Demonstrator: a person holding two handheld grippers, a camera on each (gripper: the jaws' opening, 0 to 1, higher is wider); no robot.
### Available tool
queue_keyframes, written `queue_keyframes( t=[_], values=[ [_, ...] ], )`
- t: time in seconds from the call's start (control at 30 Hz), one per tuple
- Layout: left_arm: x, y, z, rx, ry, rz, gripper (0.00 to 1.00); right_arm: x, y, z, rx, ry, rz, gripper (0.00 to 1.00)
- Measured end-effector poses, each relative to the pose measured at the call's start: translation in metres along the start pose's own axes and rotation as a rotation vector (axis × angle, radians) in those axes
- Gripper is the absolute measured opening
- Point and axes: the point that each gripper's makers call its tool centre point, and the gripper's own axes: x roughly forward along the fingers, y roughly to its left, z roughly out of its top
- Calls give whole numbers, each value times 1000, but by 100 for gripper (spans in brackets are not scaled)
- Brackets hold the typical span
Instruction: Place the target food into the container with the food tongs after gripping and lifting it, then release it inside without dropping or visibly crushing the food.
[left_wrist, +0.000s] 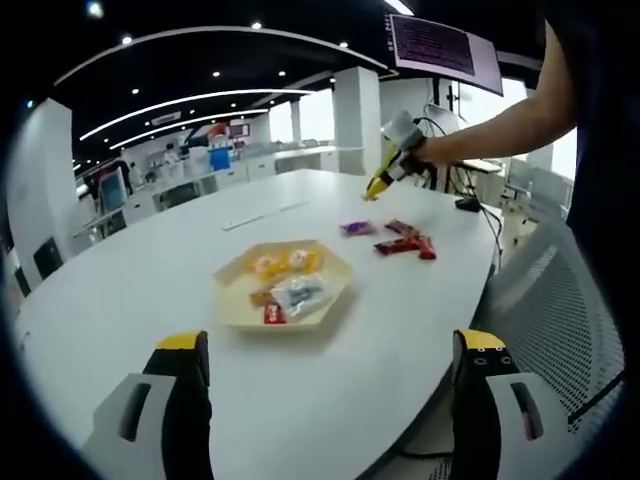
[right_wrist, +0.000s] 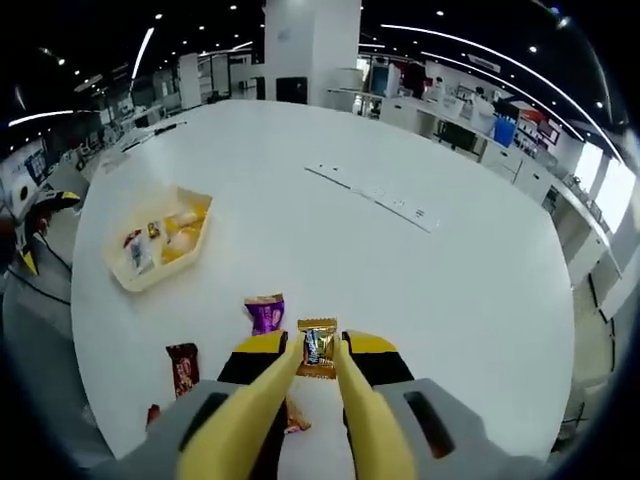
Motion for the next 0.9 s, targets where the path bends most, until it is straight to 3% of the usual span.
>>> queue_keyframes(
  t=[0.47,0.9],
  values=[
    [-3,5,8,-14,-45,20,99,-15,4,24,-35,-23,-5,20],
    [-4,0,9,-2,-47,8,99,-12,25,49,-68,-43,36,20]
  ],
)
